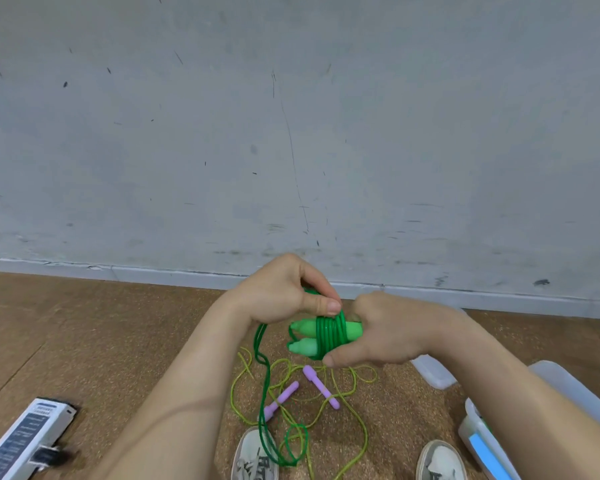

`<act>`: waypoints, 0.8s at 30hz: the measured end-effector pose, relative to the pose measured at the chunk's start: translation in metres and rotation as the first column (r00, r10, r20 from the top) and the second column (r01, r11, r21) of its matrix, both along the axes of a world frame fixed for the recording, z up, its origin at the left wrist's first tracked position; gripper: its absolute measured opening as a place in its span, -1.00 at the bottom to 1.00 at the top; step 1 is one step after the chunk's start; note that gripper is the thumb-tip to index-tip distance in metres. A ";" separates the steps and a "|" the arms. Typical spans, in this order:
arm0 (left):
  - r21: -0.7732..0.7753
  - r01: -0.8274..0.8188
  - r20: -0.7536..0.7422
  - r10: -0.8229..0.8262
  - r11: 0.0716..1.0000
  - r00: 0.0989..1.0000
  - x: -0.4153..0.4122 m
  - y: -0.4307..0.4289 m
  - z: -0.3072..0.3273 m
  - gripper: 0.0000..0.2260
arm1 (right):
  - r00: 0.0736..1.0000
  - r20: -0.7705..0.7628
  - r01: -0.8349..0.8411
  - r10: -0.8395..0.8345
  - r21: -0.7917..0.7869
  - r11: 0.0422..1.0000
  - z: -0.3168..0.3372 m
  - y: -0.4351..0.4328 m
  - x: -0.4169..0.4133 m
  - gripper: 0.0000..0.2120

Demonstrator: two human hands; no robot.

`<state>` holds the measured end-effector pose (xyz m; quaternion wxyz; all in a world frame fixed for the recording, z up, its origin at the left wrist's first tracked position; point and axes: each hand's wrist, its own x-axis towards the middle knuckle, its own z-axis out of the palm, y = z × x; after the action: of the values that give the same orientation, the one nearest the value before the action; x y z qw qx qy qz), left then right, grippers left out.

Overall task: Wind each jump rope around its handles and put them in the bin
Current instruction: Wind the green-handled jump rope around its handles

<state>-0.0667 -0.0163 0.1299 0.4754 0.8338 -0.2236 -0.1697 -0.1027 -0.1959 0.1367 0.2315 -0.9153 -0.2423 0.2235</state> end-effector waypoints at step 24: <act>-0.126 -0.130 -0.241 0.096 0.983 0.966 -0.006 -0.030 -0.024 -0.61 | 0.836 -0.547 0.260 0.043 0.466 0.846 -0.001 -0.022 0.009 -0.94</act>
<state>-0.0730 -0.0464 0.1057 0.5651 0.7837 -0.1294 -0.2231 -0.0939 -0.2179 0.1361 0.5421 -0.7301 -0.1644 0.3822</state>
